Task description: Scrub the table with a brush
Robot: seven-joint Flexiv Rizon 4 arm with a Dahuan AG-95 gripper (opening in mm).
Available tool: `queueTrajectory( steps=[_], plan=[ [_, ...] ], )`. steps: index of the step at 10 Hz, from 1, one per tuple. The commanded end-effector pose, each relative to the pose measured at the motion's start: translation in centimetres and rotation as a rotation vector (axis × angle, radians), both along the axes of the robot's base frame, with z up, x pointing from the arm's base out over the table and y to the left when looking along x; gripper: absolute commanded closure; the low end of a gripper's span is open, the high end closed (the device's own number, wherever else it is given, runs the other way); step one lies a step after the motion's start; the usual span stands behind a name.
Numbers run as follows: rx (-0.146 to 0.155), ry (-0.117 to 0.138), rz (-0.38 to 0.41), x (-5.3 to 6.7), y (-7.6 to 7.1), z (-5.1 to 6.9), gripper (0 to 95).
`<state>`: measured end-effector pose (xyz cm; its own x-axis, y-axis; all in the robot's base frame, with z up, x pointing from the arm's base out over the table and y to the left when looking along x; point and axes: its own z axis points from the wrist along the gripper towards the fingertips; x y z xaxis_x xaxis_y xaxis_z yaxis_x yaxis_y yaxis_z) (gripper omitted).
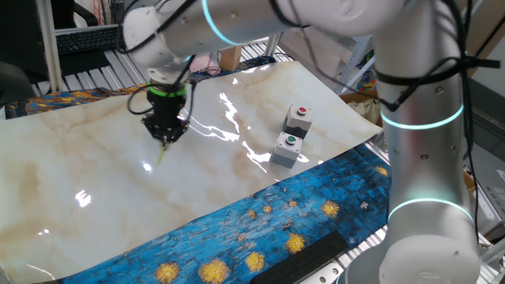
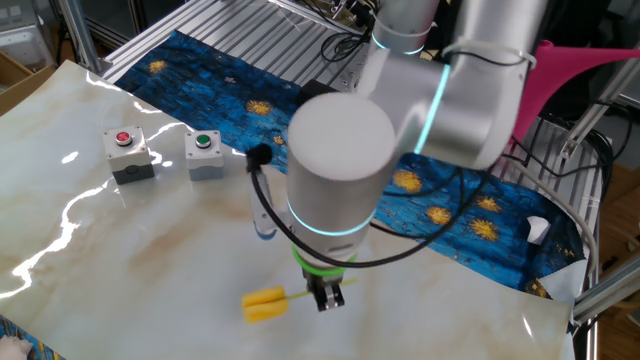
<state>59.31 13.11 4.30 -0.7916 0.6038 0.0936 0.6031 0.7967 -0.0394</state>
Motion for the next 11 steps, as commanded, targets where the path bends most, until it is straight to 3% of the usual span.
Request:
queueTrajectory(
  steps=[1, 3, 5, 8, 11],
  plan=[
    [0.030, -0.006, 0.243, -1.0, -2.2, 0.7, 95.0],
    [0.032, -0.012, 0.309, -1.3, -3.5, 0.8, 95.0],
    [0.007, -0.003, 0.359, -1.3, -3.5, 0.8, 95.0],
    [0.001, 0.006, 0.458, -1.1, -3.7, 0.7, 95.0],
    [0.024, -0.013, 0.489, -0.8, -3.9, 0.7, 95.0]
  ],
)
